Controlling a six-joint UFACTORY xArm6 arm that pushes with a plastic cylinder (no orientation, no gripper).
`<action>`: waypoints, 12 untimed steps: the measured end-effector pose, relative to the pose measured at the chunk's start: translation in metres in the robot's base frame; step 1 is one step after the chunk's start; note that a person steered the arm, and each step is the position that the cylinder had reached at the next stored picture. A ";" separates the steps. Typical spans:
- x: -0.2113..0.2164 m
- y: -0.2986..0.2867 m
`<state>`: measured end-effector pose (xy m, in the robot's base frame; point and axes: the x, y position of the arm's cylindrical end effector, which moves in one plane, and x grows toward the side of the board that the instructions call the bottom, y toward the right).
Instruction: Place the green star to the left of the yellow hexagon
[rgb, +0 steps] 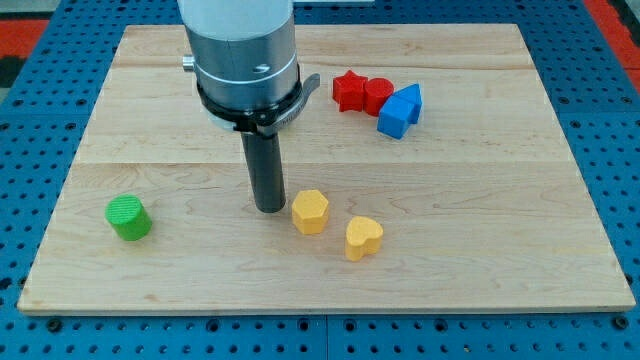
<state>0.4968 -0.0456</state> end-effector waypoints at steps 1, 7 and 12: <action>0.005 0.069; -0.136 -0.046; -0.043 -0.010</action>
<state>0.4536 -0.0558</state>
